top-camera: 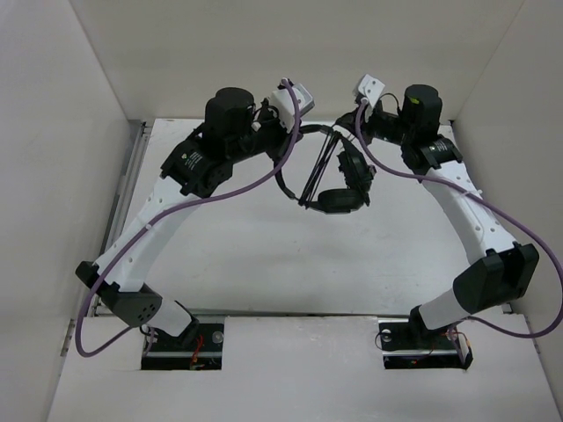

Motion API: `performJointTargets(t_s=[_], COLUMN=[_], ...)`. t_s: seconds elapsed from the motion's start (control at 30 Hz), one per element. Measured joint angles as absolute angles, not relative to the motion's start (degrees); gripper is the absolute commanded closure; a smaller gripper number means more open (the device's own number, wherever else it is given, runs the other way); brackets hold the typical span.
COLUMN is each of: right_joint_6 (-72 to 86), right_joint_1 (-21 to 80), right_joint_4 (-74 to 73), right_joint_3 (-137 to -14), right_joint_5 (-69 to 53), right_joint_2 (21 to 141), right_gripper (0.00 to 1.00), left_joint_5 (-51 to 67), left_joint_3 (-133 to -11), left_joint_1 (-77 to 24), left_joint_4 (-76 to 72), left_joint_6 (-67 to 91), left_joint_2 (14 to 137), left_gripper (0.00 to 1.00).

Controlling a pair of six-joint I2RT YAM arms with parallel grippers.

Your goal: Wrap the headphones

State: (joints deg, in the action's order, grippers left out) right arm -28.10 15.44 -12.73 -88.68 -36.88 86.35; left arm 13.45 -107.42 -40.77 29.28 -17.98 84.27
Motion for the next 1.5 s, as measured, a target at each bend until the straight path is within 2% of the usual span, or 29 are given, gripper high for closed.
performJointTargets(t_s=[0.3,0.4,0.53,0.6,0.8,0.93,1.1,1.3,1.5], right_joint_6=[-22.15,-20.86,-19.38,-18.65,-15.03,-10.66,-3.27,2.66,4.58], right_joint_1=[12.10,11.55,11.11,11.11,11.70,11.70,11.31,9.43,9.91], right_joint_4=[-8.47,-7.53,-6.22,-6.09,-4.71,-1.04,5.13,11.14,12.47], right_joint_3=[-85.91,-85.23,-83.22,-82.19,-80.03,-75.33,-68.71,-62.72,-58.15], right_joint_5=[-41.43,-41.93,-42.17,-42.50,-44.99,-47.55,-51.99,-54.63,-55.75], right_joint_2=[84.58,84.38,84.38,84.38,84.68,84.73,84.53,81.93,79.70], right_gripper=[1.00,0.92,0.73,0.68,0.64,0.58,0.55,0.54,0.47], left_joint_5=[13.54,13.72,14.33,14.87,17.04,18.26,19.11,19.35,19.16], left_joint_3=[-107.42,-107.42,-108.20,-109.01,-111.18,-111.53,-111.35,-108.22,-103.31], left_joint_1=[-39.97,-39.64,-39.64,-39.62,-37.65,-34.44,-31.57,-30.65,-30.63], left_joint_4=[29.58,29.56,30.02,30.02,29.87,29.34,29.43,27.75,25.17], left_joint_6=[-17.98,-17.91,-17.67,-17.23,-13.87,-10.70,-8.47,-7.11,-6.07], left_joint_2=[84.36,84.49,84.88,85.14,85.62,85.76,86.46,86.70,86.70], left_gripper=[1.00,1.00,1.00,1.00,1.00,1.00,1.00,1.00,1.00])
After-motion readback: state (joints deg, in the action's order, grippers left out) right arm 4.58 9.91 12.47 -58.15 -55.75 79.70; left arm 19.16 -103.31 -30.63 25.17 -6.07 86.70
